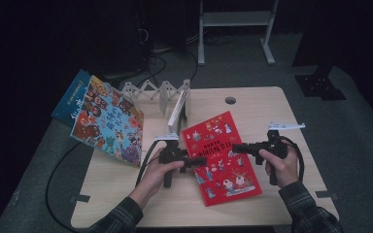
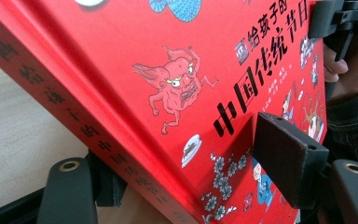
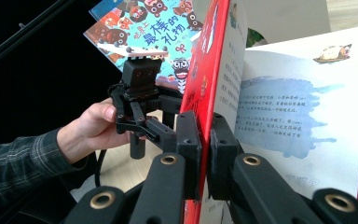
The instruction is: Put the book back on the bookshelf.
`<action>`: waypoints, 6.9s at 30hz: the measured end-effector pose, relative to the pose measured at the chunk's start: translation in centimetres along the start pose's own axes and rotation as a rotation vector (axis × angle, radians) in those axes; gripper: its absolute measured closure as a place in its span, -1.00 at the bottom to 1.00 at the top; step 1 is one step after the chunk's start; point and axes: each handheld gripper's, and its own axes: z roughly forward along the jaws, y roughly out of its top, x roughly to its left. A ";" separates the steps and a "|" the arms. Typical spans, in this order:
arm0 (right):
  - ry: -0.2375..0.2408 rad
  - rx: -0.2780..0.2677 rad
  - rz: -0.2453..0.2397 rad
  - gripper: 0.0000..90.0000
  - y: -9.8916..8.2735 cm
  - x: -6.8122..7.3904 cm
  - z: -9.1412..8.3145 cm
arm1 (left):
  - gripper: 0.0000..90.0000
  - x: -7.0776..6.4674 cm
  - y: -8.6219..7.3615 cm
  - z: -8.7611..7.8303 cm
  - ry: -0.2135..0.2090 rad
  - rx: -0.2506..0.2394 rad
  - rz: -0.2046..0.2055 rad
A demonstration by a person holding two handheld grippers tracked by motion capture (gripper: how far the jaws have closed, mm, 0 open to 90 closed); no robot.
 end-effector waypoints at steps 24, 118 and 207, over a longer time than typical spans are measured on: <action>-0.043 -0.043 -0.033 0.64 -0.1 -0.9 -0.9 | 0.51 -1.4 2.0 -2.7 -0.077 -0.055 0.004; -0.861 0.154 -0.109 -0.41 -4.7 -11.1 -1.1 | 0.76 -5.1 5.3 -25.9 0.395 -0.442 0.080; -0.861 0.125 -0.115 -0.38 -4.7 -11.5 -1.0 | 0.71 6.0 8.6 -16.2 0.831 -0.407 0.046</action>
